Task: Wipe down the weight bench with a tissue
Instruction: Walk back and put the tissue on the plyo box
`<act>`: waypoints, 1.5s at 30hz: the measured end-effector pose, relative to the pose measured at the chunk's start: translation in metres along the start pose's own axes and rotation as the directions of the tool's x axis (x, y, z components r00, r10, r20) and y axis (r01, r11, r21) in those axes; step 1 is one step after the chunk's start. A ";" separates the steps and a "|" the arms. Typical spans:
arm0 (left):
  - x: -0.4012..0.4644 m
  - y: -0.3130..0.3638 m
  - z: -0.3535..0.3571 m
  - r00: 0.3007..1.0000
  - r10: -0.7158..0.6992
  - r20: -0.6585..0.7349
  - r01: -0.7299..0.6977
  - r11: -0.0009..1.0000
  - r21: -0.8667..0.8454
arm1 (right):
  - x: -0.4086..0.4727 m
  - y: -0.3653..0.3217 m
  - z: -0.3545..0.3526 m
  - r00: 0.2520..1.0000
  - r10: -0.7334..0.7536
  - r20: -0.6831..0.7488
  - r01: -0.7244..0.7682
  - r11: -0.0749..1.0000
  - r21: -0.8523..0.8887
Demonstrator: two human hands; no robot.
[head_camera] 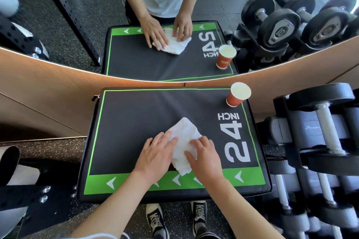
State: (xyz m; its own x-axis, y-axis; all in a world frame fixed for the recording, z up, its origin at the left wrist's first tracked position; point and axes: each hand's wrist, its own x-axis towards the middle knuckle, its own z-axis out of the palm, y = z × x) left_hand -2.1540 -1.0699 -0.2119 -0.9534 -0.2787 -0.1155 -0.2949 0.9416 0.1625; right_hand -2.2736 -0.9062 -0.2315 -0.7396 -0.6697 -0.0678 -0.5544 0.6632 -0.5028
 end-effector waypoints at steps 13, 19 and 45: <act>-0.061 -0.108 -0.017 0.891 -0.449 -0.069 0.452 0.891 0.039 | 0.070 -0.130 0.070 0.914 -0.377 0.148 0.374 0.926 0.045; -0.069 -0.146 -0.021 0.913 -0.407 -0.014 0.406 0.913 -0.024 | 0.088 -0.160 0.084 0.891 -0.395 0.222 0.396 0.917 0.045; -0.058 -0.161 0.002 0.965 -0.247 -0.088 0.218 0.943 -0.252 | 0.071 -0.142 0.064 0.922 -0.267 0.281 0.242 0.963 0.122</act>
State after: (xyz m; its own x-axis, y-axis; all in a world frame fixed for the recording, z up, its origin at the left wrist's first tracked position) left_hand -2.0510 -1.2054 -0.2335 -0.8527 -0.5183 -0.0651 -0.5023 0.7793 0.3746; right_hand -2.2234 -1.0690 -0.2198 -0.4261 -0.8885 -0.1702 -0.6663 0.4355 -0.6053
